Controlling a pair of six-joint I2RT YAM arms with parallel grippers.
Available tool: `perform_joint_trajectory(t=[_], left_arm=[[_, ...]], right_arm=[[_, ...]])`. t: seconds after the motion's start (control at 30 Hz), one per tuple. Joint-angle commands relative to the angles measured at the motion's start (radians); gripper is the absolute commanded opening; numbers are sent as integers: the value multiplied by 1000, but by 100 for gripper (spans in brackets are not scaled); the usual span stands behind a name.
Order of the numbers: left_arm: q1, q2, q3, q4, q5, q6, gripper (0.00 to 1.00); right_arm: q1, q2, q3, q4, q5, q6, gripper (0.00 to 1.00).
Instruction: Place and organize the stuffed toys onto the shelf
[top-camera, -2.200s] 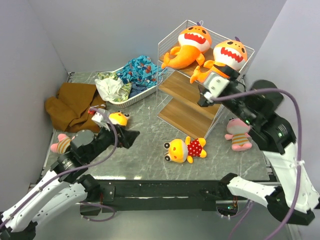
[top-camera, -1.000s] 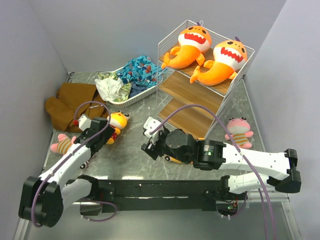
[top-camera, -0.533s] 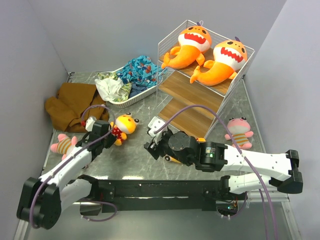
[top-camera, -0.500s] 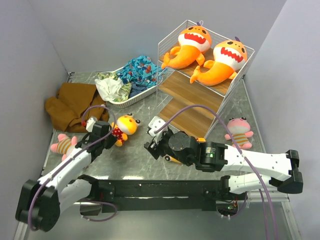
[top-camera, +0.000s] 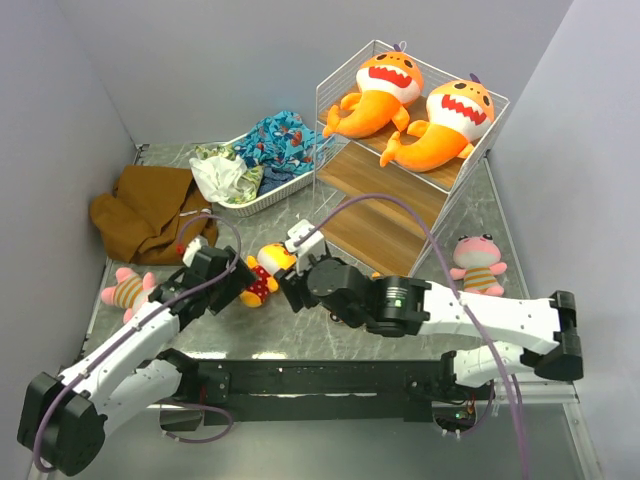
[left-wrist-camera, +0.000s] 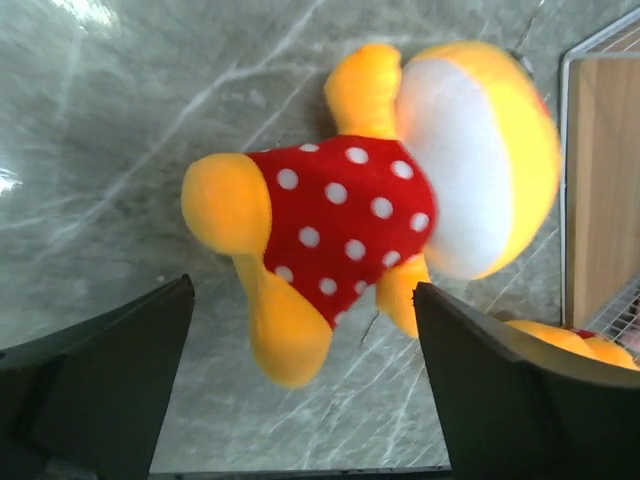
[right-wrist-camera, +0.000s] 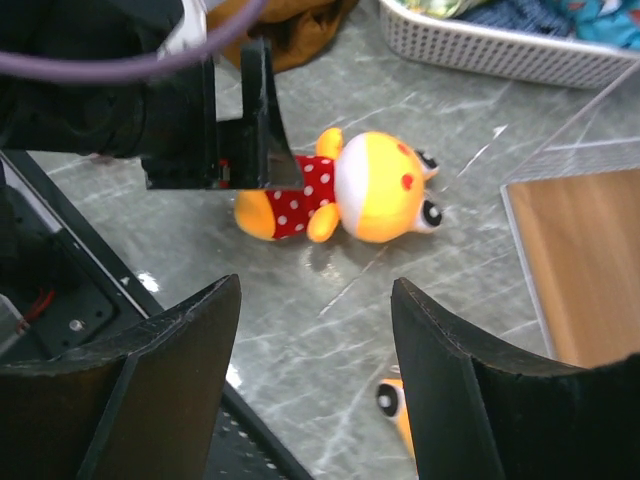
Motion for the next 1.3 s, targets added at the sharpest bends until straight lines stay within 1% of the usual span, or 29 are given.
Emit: perform_joint_trajectory(t=[0.0, 0.03, 0.07, 0.1, 0.17, 0.23, 0.27, 0.33, 0.37, 0.4, 0.47, 0.57, 0.73, 0.83, 1.0, 1.13, 1.2, 1.23, 1.27], left_arm=[[38, -24, 190, -130, -119, 65, 97], [61, -25, 218, -162, -123, 113, 96], [122, -28, 268, -175, -119, 133, 96], [156, -38, 287, -184, -116, 173, 97], [234, -47, 339, -201, -126, 199, 96], [284, -44, 382, -210, -145, 233, 96], [338, -36, 394, -209, -137, 245, 96], [394, -1, 416, -204, -88, 273, 96], [452, 13, 417, -198, -71, 280, 96], [472, 37, 417, -193, -24, 285, 97], [585, 56, 399, -183, 21, 286, 96], [673, 62, 345, -131, 96, 288, 96], [727, 84, 298, -81, 125, 337, 96], [735, 68, 260, -43, 131, 355, 96], [736, 44, 240, -32, 88, 382, 96], [736, 18, 230, -15, 102, 388, 96], [736, 4, 230, -17, 108, 392, 97], [736, -1, 227, -17, 111, 394, 96], [735, -11, 224, -15, 113, 394, 96]], right_arm=[[6, 104, 82, -32, 19, 156, 68], [5, 125, 93, -33, 13, 168, 67], [6, 145, 108, -30, -7, 168, 67], [6, 184, 116, -20, -11, 171, 67], [6, 224, 140, -9, -21, 168, 66], [8, 280, 154, 20, -36, 144, 66], [6, 322, 174, 27, -48, 134, 66], [5, 368, 200, 37, -70, 93, 65], [6, 412, 229, 37, -74, 78, 65], [5, 437, 246, 34, -70, 50, 65], [2, 507, 303, 30, -65, 19, 65], [-6, 605, 382, 16, -64, -40, 65], [-20, 738, 482, 8, -59, -120, 65], [-34, 805, 530, 17, -79, -172, 65], [-54, 900, 538, 37, -47, -258, 65], [-60, 975, 521, 36, -2, -297, 62], [-60, 983, 493, 50, 21, -314, 56], [-61, 976, 455, 59, 31, -318, 51], [-61, 968, 435, 80, 50, -320, 34]])
